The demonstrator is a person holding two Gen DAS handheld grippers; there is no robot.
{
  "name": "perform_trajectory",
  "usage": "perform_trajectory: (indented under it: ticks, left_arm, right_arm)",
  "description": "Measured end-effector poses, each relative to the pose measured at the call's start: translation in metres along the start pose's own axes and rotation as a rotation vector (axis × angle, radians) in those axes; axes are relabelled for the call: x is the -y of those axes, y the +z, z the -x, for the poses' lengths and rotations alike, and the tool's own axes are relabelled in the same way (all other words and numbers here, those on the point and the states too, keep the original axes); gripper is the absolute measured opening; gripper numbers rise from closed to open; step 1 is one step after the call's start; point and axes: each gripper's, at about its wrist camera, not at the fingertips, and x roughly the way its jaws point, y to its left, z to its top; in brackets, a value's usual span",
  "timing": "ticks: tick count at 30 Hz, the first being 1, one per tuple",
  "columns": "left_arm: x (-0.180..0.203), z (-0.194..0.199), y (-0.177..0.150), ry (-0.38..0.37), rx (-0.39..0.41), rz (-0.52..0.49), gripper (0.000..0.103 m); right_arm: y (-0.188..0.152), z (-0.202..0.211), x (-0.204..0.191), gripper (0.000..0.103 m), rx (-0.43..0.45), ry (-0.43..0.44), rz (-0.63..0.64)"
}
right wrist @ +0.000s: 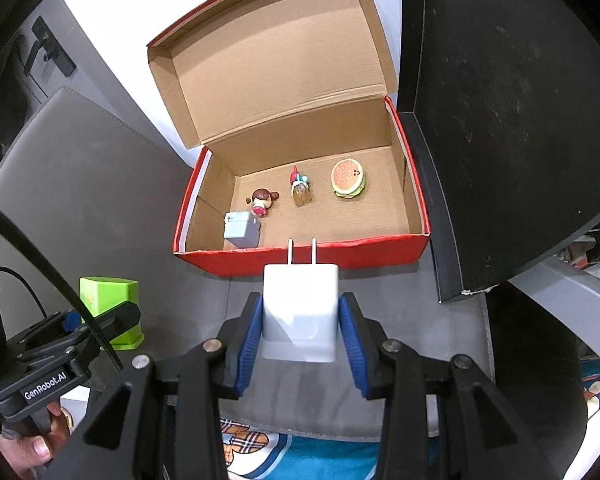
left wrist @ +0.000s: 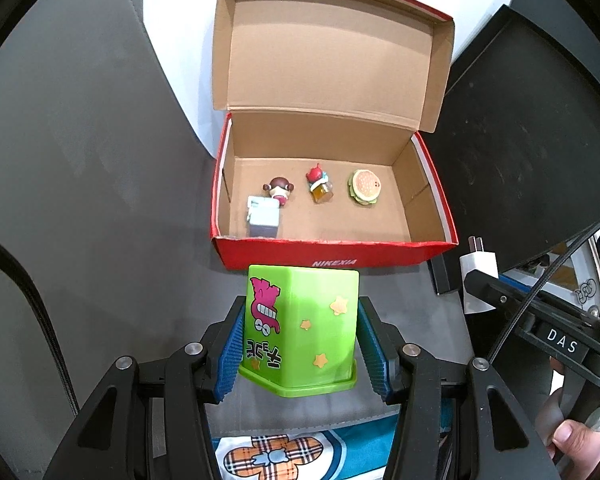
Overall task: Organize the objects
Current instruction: 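Lift the green cube with left tool while right tool lifts the plug over the shoebox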
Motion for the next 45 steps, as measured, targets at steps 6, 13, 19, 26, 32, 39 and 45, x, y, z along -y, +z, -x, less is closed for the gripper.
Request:
perform_trajectory:
  ticks: [6, 13, 19, 26, 32, 39, 45]
  left_arm:
    - [-0.001, -0.007, 0.011, 0.006, 0.001, 0.02, 0.054]
    - [0.002, -0.018, 0.027, 0.018, -0.009, 0.03, 0.054]
    - [0.003, -0.027, 0.039, 0.028, -0.019, 0.046, 0.054]
    - [0.005, -0.04, 0.055, 0.04, -0.037, 0.061, 0.054]
    - [0.007, -0.052, 0.068, 0.049, -0.054, 0.067, 0.054]
    - [0.01, -0.066, 0.082, 0.061, -0.07, 0.08, 0.054]
    - [0.012, -0.081, 0.095, 0.067, -0.092, 0.094, 0.054]
  right_arm:
    - [-0.004, -0.003, -0.005, 0.038, 0.0, -0.01, -0.001]
    - [-0.002, -0.008, -0.009, 0.038, -0.006, -0.014, -0.011]
    - [0.002, -0.016, -0.013, 0.038, -0.017, -0.012, -0.024]
    - [0.009, -0.028, -0.013, 0.038, -0.034, -0.014, -0.041]
    - [0.013, -0.035, -0.015, 0.038, -0.042, -0.017, -0.051]
    - [0.019, -0.044, -0.02, 0.038, -0.05, -0.017, -0.06]
    - [0.023, -0.053, -0.019, 0.038, -0.055, -0.011, -0.082]
